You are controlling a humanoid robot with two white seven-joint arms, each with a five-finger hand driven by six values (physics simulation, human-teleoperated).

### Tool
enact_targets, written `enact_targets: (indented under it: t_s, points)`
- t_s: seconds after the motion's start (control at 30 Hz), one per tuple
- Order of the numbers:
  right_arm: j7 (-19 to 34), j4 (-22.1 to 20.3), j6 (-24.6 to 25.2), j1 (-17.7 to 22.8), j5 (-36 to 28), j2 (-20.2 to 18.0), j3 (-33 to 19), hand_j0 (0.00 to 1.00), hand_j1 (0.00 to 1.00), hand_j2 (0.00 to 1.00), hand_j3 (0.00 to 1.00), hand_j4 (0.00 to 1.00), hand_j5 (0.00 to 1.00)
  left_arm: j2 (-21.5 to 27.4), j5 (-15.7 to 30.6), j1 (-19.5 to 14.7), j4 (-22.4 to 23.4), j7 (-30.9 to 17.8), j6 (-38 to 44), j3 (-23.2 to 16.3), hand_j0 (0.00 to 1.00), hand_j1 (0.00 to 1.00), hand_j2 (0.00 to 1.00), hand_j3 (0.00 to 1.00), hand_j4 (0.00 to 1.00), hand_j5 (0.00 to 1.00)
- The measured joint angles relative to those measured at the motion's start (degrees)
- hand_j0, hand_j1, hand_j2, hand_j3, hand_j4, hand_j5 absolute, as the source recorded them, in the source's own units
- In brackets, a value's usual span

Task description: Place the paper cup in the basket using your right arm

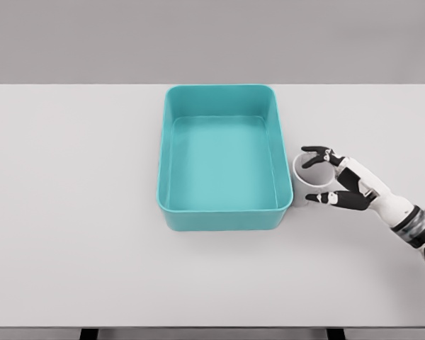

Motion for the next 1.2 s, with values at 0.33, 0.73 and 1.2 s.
enact_targets:
  t_s: [0.33,0.73,1.2]
  points:
    - [-0.2,0.0,-0.1,-7.5,1.4,-2.1,0.3,0.47,0.47,0.47,0.47,0.47,0.47,0.0,0.0,0.0,0.0,0.0,0.0,0.0,1.00,1.00,1.00,1.00,1.00,1.00]
    - [-0.3,-0.4,-0.2,-20.6,4.5,-2.5,4.3,0.47,0.47,0.47,0.47,0.47,0.47,0.0,0.0,0.0,0.0,0.0,0.0,0.0,1.00,1.00,1.00,1.00,1.00,1.00]
    - [-0.3,-1.0,-0.2,-27.2,11.3,1.5,8.2,0.48,0.48,0.48,0.48,0.48,0.48,0.0,0.0,0.0,0.0,0.0,0.0,0.0,1.00,1.00,1.00,1.00,1.00,1.00]
